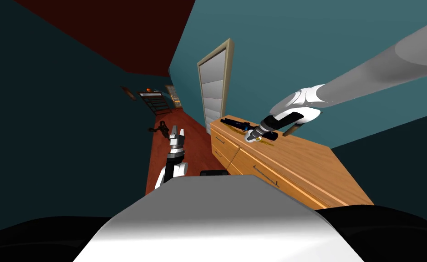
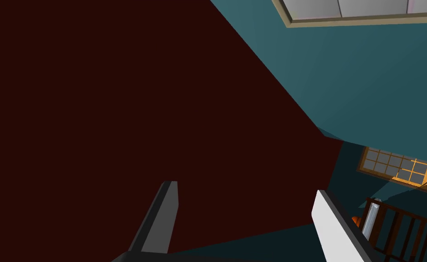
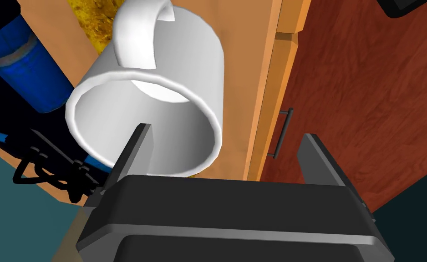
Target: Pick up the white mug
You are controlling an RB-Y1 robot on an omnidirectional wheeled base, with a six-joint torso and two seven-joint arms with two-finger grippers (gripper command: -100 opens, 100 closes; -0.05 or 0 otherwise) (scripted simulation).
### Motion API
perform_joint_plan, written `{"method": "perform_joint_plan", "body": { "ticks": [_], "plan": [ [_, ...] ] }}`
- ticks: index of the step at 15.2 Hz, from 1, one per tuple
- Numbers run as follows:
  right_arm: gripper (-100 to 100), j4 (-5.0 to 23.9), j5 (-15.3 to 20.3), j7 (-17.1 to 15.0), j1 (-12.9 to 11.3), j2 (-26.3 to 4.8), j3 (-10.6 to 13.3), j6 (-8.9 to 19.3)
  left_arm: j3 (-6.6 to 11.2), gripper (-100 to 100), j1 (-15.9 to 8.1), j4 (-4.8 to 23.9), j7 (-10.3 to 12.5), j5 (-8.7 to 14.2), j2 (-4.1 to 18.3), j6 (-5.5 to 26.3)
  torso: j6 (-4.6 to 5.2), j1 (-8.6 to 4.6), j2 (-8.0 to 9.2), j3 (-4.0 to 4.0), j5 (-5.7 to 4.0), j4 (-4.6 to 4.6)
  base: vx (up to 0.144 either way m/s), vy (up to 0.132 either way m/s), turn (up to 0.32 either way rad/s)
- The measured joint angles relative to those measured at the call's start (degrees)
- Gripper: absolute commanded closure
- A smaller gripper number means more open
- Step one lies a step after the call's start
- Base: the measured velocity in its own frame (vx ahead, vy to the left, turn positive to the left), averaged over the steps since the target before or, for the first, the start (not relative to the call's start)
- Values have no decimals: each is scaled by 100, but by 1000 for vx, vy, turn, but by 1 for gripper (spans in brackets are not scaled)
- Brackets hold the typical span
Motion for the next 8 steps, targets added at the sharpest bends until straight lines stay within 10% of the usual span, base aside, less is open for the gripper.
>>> {"method": "perform_joint_plan", "body": {
  "ticks": [7,8],
  "plan": [
    [-100,-30,20,53,330,11,-21,251,-1,0,0,0,0,0,-1,0,1,20,13,7,3,3,7,11,52],
    [100,-33,22,62,343,22,-24,281,0,0,0,0,0,0,-1,0,1,19,14,8,5,4,0,6,-1]
  ]
}}
